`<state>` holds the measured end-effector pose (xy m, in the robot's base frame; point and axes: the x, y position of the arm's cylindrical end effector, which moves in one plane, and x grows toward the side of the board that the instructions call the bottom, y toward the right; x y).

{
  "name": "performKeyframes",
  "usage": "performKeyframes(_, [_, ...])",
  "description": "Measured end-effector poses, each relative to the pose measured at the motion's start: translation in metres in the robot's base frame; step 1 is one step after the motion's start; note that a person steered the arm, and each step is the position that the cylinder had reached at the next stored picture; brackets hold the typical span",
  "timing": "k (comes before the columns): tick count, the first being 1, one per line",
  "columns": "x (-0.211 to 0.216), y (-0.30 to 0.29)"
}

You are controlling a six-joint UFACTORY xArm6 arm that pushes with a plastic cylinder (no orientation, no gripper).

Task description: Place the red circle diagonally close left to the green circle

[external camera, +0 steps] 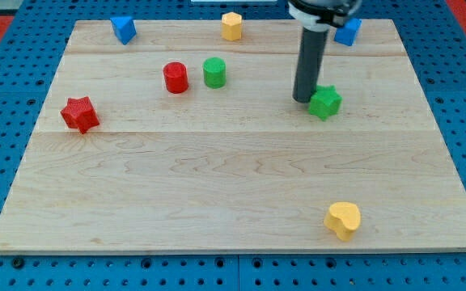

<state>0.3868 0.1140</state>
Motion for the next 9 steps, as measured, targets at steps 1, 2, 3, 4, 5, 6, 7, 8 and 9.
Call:
performKeyframes(1, [0.0,0.014])
performKeyframes(2, [0.0,-0.001])
performKeyframes(3, [0.0,-0.033])
performKeyframes(4, [0.0,-0.05])
performKeyframes(5, [0.0,-0.062])
performKeyframes(6, [0.0,-0.086])
performKeyframes(7, [-0.009,-0.145])
performKeyframes(8, [-0.022,-0.196])
performKeyframes(9, [-0.044,-0.21])
